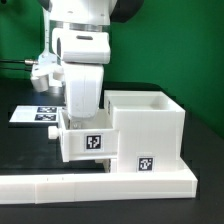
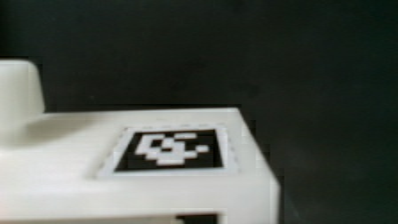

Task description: Assemble drawer

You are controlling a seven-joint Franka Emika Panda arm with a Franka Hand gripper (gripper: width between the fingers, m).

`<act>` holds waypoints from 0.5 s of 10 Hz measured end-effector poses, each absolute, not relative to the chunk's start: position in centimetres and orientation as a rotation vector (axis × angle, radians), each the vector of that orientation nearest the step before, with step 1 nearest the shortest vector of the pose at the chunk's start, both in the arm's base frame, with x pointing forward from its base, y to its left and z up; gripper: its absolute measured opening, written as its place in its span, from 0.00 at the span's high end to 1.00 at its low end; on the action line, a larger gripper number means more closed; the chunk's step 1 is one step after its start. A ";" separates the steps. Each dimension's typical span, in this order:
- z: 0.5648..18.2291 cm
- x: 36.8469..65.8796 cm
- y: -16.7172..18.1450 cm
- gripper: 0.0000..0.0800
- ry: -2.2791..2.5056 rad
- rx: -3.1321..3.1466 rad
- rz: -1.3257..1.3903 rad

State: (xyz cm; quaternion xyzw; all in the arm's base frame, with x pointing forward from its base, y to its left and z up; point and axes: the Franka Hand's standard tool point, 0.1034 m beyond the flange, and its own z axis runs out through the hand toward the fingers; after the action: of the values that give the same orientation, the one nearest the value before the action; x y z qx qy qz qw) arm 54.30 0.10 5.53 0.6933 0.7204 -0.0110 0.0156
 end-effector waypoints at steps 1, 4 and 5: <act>5.6 54.4 0.3 0.95 2.223 2.173 -0.031; 5.5 54.2 1.1 0.95 2.153 2.253 -0.044; 5.5 54.1 1.2 0.95 2.146 2.261 -0.046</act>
Offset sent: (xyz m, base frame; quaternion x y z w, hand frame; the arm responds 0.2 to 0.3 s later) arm 0.0113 0.0250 -0.0026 -0.0074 0.0014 0.0264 0.9996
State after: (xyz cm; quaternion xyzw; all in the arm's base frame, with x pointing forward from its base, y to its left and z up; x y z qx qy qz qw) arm 54.14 1.15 5.50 0.7252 0.6882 -0.0149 0.0122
